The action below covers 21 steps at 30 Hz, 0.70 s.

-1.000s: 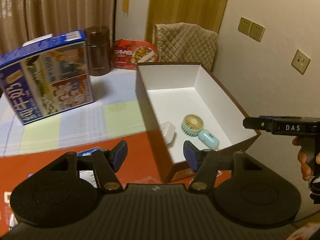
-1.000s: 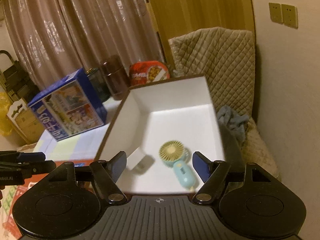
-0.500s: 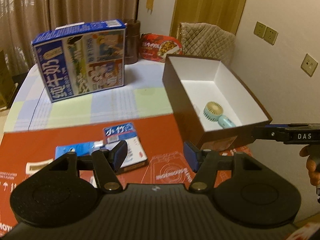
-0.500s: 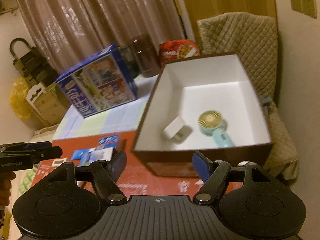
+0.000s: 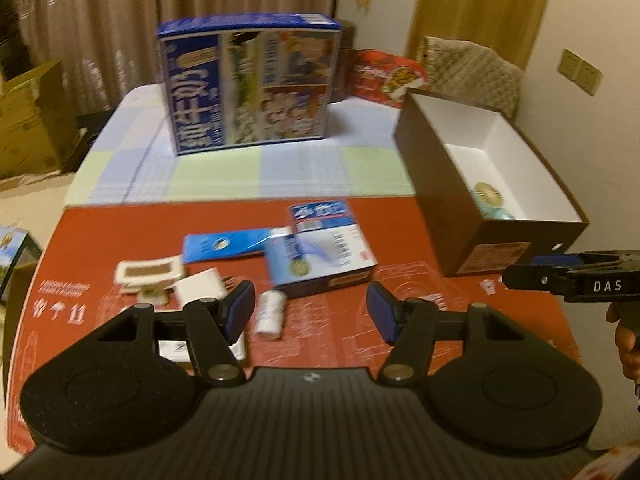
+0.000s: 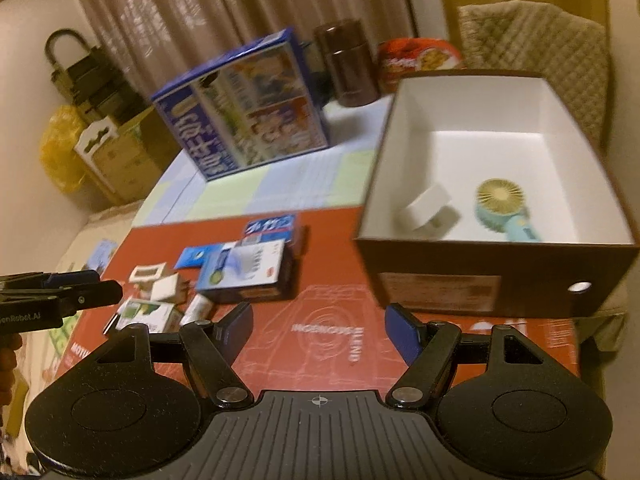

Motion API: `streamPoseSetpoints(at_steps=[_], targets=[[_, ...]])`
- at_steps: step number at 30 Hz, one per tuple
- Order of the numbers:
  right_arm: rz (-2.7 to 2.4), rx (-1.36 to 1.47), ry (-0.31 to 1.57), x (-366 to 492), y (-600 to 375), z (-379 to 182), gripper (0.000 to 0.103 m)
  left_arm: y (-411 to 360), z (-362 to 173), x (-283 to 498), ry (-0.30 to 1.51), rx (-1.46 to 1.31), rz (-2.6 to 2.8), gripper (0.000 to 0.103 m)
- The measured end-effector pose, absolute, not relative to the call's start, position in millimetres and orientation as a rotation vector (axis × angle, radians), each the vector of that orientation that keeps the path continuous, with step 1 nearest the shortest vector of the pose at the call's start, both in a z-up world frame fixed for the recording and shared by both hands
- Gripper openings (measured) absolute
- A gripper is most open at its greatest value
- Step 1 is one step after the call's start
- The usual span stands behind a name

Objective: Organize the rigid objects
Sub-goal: 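Move both tools back over the remaining items on the mat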

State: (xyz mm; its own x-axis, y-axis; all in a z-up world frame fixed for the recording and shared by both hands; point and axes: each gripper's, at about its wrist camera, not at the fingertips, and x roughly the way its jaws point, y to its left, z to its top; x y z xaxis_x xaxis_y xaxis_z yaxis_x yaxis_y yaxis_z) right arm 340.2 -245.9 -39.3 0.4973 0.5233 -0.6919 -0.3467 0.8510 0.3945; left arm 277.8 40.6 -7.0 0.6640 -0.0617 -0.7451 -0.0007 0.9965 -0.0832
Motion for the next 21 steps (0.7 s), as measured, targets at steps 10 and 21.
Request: streamPoseSetpoints(at_steps=[10,21], targets=[[0.626,0.122,0.936,342.5,-189.6,-58.1,0.070,83.0,-32.3,257.4,0.884,-0.119,0.089,0.057],[0.660,0.055,0.928,359.8,-149.8,-76.9,0.070,97.6,-58.0,271.7,0.914,-0.116,0.120,0.056]])
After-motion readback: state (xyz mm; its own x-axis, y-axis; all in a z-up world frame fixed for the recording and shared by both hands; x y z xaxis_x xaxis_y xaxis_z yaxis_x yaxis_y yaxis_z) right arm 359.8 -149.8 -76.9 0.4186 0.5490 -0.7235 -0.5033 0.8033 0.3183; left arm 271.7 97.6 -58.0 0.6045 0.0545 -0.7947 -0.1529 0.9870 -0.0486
